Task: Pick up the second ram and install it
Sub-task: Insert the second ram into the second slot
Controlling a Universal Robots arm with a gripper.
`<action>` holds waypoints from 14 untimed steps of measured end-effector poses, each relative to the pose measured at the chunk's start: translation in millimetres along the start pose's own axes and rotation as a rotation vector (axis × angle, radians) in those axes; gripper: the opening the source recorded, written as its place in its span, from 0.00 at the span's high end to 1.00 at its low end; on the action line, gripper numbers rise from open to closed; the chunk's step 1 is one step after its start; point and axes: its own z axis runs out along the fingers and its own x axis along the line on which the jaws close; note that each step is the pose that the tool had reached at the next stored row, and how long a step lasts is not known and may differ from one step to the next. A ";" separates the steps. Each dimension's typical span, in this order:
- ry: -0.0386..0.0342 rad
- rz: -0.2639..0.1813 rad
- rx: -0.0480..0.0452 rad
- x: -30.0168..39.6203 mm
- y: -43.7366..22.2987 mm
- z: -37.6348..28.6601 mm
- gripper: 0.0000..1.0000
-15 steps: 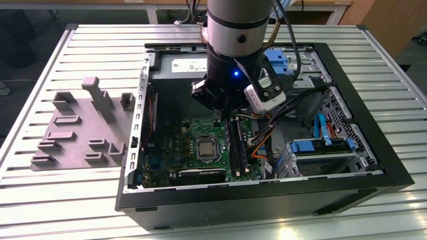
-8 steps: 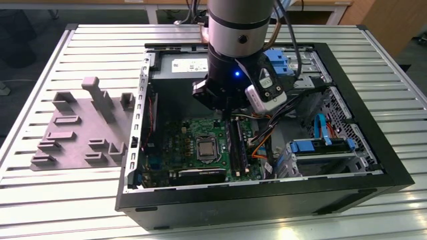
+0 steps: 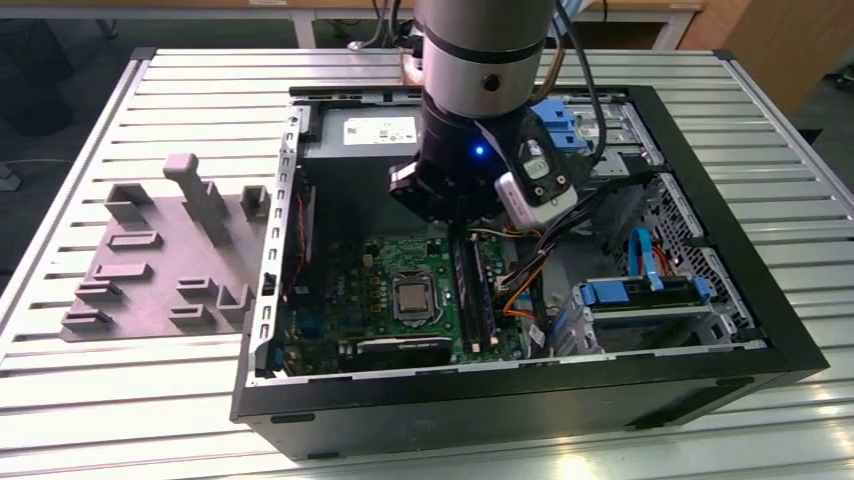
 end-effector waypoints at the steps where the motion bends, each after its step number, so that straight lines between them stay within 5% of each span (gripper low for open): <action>1: 0.0000 0.000 0.0000 0.0 0.0 1.2 0.86; 14: 0.0000 0.000 0.0000 0.0 -0.1 2.9 0.86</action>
